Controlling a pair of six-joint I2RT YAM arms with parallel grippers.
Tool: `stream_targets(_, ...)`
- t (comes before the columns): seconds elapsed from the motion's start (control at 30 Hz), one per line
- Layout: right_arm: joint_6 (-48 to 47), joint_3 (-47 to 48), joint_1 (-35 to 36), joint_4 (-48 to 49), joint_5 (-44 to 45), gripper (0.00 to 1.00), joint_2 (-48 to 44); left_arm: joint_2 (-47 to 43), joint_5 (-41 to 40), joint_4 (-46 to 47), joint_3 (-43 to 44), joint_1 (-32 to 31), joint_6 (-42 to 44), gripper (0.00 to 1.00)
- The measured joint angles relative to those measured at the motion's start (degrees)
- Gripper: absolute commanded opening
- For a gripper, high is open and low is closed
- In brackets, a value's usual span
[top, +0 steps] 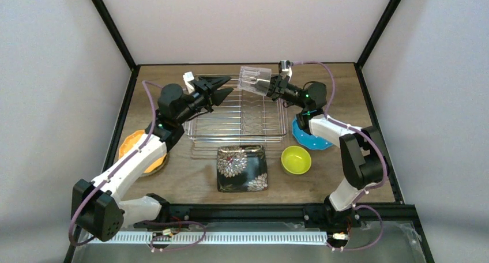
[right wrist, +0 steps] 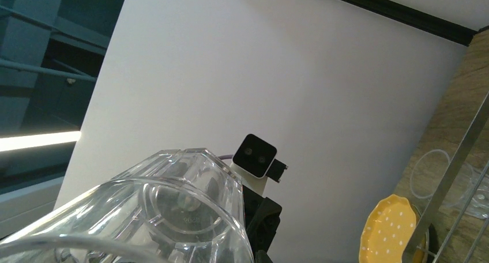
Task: Load the mixed dishes into the dish rack
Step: Pass from the right arm to the left
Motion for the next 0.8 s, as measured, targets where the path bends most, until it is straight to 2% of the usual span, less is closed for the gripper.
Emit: stream_targets(0.8,0.5,1.1,0.0,-2.8,-0.1,0.01,1.9,2.3,2.1,4.7,-0.1,0.2,-2.1,1.0)
